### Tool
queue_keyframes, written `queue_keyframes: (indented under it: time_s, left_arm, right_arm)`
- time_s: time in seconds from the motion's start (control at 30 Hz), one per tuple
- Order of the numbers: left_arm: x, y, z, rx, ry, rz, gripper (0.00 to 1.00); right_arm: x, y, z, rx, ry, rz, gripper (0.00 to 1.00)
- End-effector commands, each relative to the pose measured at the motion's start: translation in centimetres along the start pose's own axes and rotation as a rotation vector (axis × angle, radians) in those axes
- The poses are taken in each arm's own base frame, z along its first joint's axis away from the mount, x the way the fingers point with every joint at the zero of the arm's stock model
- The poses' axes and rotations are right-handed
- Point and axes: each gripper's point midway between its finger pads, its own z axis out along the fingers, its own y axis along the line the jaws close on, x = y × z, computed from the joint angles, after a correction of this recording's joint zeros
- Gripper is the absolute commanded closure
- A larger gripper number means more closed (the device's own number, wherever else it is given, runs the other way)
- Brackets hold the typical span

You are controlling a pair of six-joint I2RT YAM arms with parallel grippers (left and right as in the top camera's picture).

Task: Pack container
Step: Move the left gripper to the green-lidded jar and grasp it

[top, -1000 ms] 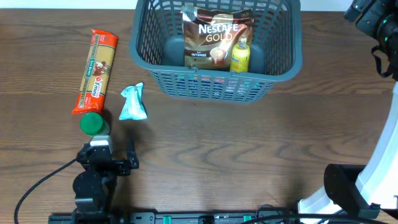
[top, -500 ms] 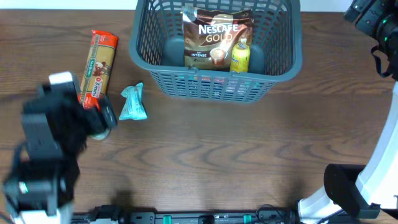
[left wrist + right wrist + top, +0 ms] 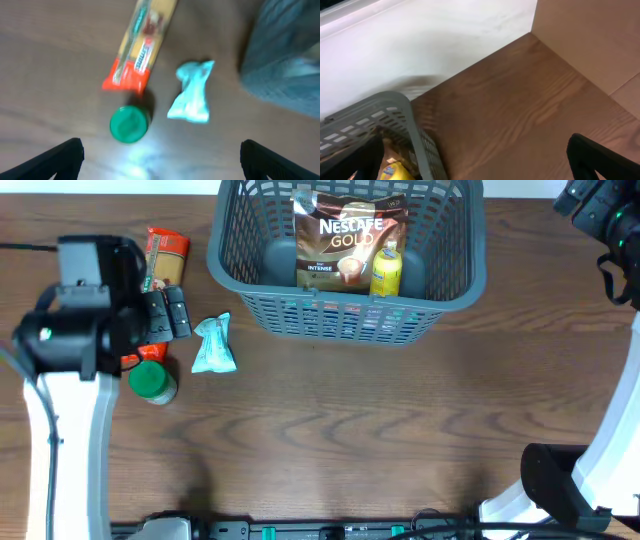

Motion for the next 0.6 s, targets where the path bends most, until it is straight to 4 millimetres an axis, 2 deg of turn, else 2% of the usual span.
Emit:
queue_keyframes:
  time_s: [0.0, 0.13, 0.23, 0.43, 0.57]
  left_arm:
    - [0.8, 1.5, 2.9, -0.062, 0.115, -0.055, 0.02]
    - [2.1, 2.6, 5.9, -0.071, 0.252, -0.102, 0.02]
    - [2.4, 3.3, 7.4, -0.027, 0.300, -0.150, 0.02]
    - [1.6, 5.2, 8.3, 0.026, 0.268, -0.160, 0.02]
    - [1.9, 5.6, 9.0, 0.063, 0.265, -0.167, 0.02]
  right_arm:
    - [-0.1, -0.4, 0.1, 0.016, -0.003, 0.017, 0.01]
    - [-0.1, -0.4, 0.1, 0.016, -0.003, 0.017, 0.01]
    - [-0.1, -0.4, 0.1, 0.016, -0.003, 0.017, 0.01]
    - [-0.1, -0.4, 0.1, 0.016, -0.003, 0.017, 0.01]
    - [-0.1, -0.4, 0.1, 0.016, -0.003, 0.017, 0.01]
